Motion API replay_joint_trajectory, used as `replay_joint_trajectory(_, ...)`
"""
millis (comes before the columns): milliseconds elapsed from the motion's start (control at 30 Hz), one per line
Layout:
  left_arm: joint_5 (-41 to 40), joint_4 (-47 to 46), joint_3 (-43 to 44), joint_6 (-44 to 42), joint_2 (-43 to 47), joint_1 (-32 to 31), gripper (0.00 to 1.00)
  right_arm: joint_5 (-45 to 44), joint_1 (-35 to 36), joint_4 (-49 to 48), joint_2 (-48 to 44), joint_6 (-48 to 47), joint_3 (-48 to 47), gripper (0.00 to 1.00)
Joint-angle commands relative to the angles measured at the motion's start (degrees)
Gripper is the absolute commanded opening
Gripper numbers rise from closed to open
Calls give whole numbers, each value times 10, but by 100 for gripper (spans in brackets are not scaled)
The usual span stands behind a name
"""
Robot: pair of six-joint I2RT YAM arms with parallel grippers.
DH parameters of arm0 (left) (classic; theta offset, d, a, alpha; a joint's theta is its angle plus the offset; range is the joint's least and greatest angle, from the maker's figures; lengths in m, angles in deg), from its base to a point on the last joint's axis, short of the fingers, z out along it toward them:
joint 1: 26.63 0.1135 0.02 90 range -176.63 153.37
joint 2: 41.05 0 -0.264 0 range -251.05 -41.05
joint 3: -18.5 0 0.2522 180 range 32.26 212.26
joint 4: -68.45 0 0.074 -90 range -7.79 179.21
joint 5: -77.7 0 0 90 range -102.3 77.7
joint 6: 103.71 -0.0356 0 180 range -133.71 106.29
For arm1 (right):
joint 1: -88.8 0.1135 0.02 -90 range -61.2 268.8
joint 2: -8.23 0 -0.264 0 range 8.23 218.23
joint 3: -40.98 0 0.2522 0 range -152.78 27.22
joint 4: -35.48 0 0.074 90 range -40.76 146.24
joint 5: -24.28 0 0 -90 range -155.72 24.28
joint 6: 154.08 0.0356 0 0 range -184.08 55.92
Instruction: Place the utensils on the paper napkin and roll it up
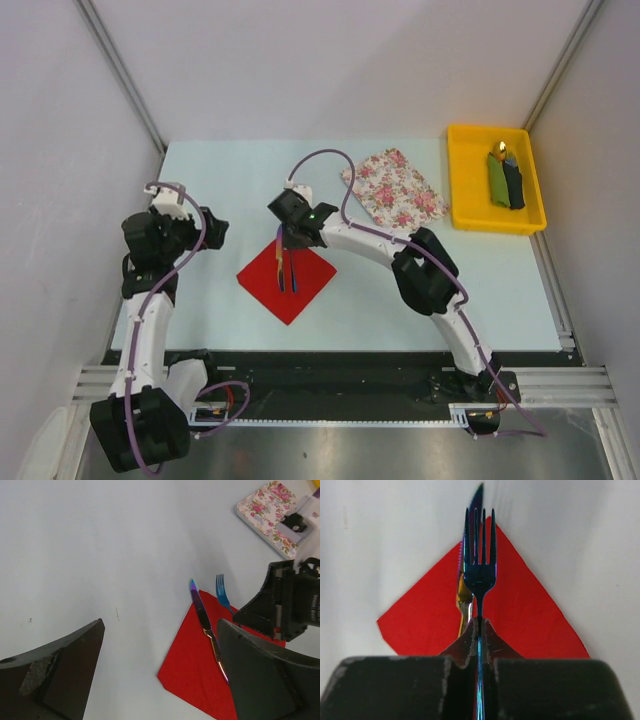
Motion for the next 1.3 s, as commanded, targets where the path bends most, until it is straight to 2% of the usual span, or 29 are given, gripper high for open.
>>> replay_joint_trajectory(0, 25, -41, -12, 20, 2, 2, 100, -16, -3, 1, 31, 40, -41, 0)
replay_joint_trajectory(500, 24, -50, -32, 17, 1, 2, 100, -15, -3, 1, 82, 53, -64, 4)
replay_joint_trajectory(733, 26, -49, -35, 10, 0, 2, 100, -10, -3, 2, 89, 54, -68, 18)
replay_joint_trajectory(900, 31, -36, -33, -1, -2, 2, 100, -2, -5, 2, 87, 55, -65, 21)
replay_joint_trajectory(1000, 45, -25, -28, -14, -1, 2, 100, 5, -6, 2, 78, 55, -63, 28)
replay_joint_trajectory(1133, 101, 31, 8, -92, -7, 2, 100, 19, -12, -1, 45, 44, -56, 34)
replay_joint_trajectory(1200, 133, 93, 27, -133, -14, 2, 100, 36, -16, -11, 11, 21, -44, 42)
replay_joint_trajectory(1267, 199, 199, 61, -252, -22, 2, 100, 52, -19, -22, -25, 3, -27, 45)
